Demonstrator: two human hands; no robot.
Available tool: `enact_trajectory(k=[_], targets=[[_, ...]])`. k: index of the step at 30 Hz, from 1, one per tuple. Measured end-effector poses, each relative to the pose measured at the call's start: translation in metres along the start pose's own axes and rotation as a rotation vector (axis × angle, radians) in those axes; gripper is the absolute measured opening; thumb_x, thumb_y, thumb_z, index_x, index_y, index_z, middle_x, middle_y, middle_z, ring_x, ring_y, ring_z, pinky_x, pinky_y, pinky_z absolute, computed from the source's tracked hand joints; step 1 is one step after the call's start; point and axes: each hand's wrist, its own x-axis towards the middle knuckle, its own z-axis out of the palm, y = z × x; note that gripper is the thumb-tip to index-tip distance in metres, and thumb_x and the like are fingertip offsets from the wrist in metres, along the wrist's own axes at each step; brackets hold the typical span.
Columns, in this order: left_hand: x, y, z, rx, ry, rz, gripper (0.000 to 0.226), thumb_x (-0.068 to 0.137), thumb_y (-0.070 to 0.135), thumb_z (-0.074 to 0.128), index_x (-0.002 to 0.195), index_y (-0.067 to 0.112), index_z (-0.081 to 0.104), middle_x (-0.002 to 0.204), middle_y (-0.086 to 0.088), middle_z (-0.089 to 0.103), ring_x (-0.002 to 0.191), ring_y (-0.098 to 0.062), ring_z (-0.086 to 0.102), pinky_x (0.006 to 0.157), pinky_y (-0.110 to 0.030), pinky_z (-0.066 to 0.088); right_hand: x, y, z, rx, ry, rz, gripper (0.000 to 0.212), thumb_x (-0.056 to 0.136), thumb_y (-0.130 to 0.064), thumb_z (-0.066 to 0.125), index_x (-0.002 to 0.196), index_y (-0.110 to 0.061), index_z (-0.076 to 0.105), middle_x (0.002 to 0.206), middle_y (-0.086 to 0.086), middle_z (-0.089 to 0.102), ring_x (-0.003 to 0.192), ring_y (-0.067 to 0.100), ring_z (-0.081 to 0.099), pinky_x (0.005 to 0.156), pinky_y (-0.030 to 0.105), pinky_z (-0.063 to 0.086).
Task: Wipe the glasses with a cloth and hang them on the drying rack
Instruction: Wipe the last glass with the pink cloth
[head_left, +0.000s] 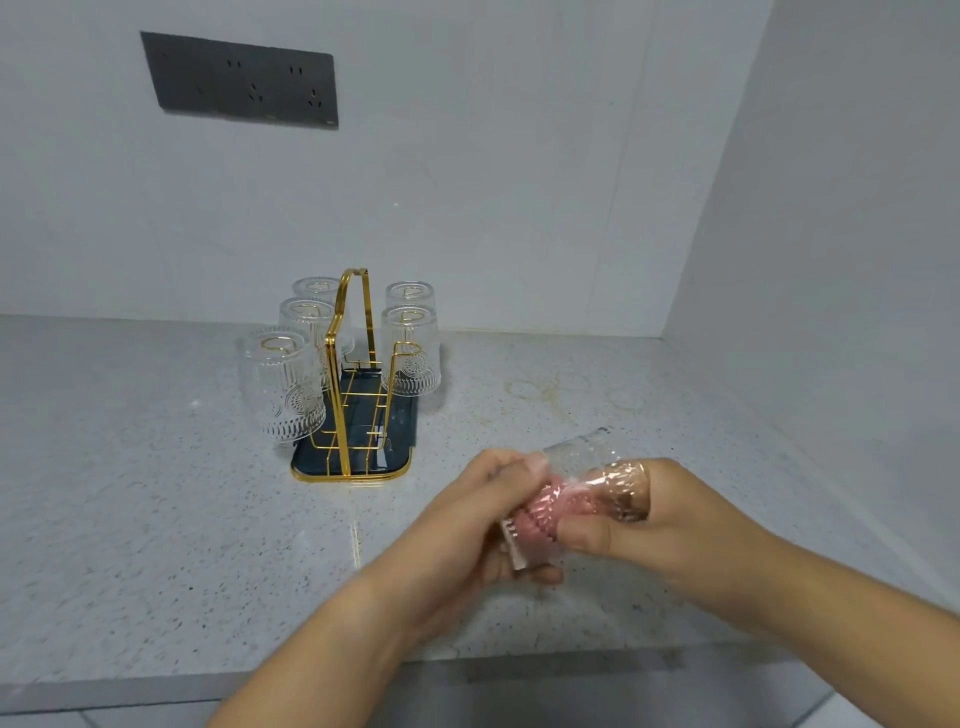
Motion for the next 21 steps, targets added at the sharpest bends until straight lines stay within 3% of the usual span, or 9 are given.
enact_trajectory(k=[4, 7, 10, 12, 13, 14, 16, 19, 21], targets=[[-0.001, -0.012, 0.005, 0.228, 0.166, 0.224, 0.044, 0.089, 0.051, 0.056, 0.111, 0.013, 0.051, 0.083, 0.0, 0.073, 0.072, -0.019, 0.069, 0.062, -0.041, 0.057, -0.001, -0.001, 0.013, 0.18, -0.003, 0.037, 0.017, 0.095, -0.014, 0.068, 0.105, -0.007, 0.079, 0.107, 0.015, 0.079, 0.106, 0.029, 0.075, 0.105, 0.044, 0.054], [-0.002, -0.003, 0.013, 0.139, 0.257, 0.203, 0.047, 0.093, 0.054, 0.059, 0.094, 0.006, 0.059, 0.07, -0.005, 0.068, 0.055, -0.019, 0.063, 0.048, -0.031, 0.048, -0.006, -0.002, 0.019, 0.073, -0.02, -0.022, 0.019, 0.097, -0.016, 0.067, 0.112, -0.015, 0.079, 0.108, 0.006, 0.08, 0.106, 0.02, 0.075, 0.103, 0.035, 0.055], [-0.003, 0.007, 0.016, -0.047, 0.222, -0.002, 0.057, 0.097, 0.049, 0.052, 0.06, 0.014, 0.076, 0.058, -0.006, 0.066, 0.044, -0.021, 0.057, 0.044, -0.026, 0.04, -0.008, 0.001, 0.016, -0.459, -0.051, -0.186, 0.029, 0.096, -0.048, 0.066, 0.121, -0.034, 0.073, 0.121, -0.014, 0.072, 0.118, 0.005, 0.064, 0.109, 0.025, 0.044], [-0.003, 0.008, 0.012, -0.042, 0.146, -0.081, 0.055, 0.093, 0.055, 0.053, 0.068, 0.013, 0.079, 0.064, -0.01, 0.068, 0.048, -0.025, 0.056, 0.044, -0.028, 0.041, -0.008, 0.008, 0.013, -0.958, -0.159, -0.248, 0.05, 0.097, -0.074, 0.038, 0.128, -0.045, 0.065, 0.13, -0.021, 0.065, 0.129, 0.003, 0.051, 0.119, 0.023, 0.023], [-0.004, 0.006, 0.007, -0.025, 0.092, -0.1, 0.058, 0.092, 0.06, 0.051, 0.079, 0.012, 0.08, 0.07, -0.012, 0.07, 0.053, -0.026, 0.058, 0.046, -0.029, 0.044, -0.007, 0.013, 0.011, -1.036, -0.178, -0.297, 0.053, 0.1, -0.073, 0.03, 0.129, -0.046, 0.064, 0.132, -0.023, 0.065, 0.132, 0.002, 0.049, 0.12, 0.022, 0.016], [-0.004, 0.005, 0.002, 0.003, 0.024, -0.1, 0.064, 0.092, 0.066, 0.048, 0.09, 0.011, 0.08, 0.078, -0.013, 0.072, 0.06, -0.027, 0.06, 0.05, -0.03, 0.048, -0.007, 0.014, 0.01, -1.003, -0.176, -0.347, 0.045, 0.103, -0.065, 0.034, 0.129, -0.045, 0.065, 0.134, -0.024, 0.065, 0.133, 0.0, 0.049, 0.12, 0.018, 0.015], [-0.002, 0.006, -0.004, 0.097, -0.081, -0.052, 0.077, 0.091, 0.077, 0.043, 0.109, 0.012, 0.078, 0.094, -0.012, 0.075, 0.074, -0.027, 0.06, 0.059, -0.032, 0.05, -0.009, 0.008, 0.007, -0.635, -0.098, -0.318, 0.029, 0.105, -0.038, 0.053, 0.13, -0.04, 0.068, 0.135, -0.029, 0.064, 0.13, -0.009, 0.053, 0.115, 0.009, 0.027], [-0.001, 0.0, -0.003, 0.252, -0.013, 0.108, 0.084, 0.082, 0.082, 0.052, 0.125, 0.01, 0.06, 0.091, 0.002, 0.071, 0.074, -0.015, 0.06, 0.066, -0.032, 0.052, -0.008, -0.004, 0.0, -0.135, -0.1, -0.107, 0.029, 0.1, -0.028, 0.055, 0.121, -0.026, 0.076, 0.123, -0.015, 0.075, 0.12, 0.0, 0.066, 0.107, 0.019, 0.047], [-0.001, -0.007, 0.0, 0.36, 0.059, 0.265, 0.069, 0.081, 0.074, 0.056, 0.123, 0.019, 0.051, 0.091, 0.007, 0.065, 0.073, -0.007, 0.058, 0.066, -0.028, 0.05, -0.007, -0.009, 0.0, 0.055, -0.099, -0.035, 0.033, 0.101, -0.027, 0.051, 0.115, -0.016, 0.078, 0.118, -0.002, 0.078, 0.118, 0.01, 0.07, 0.108, 0.027, 0.048]])
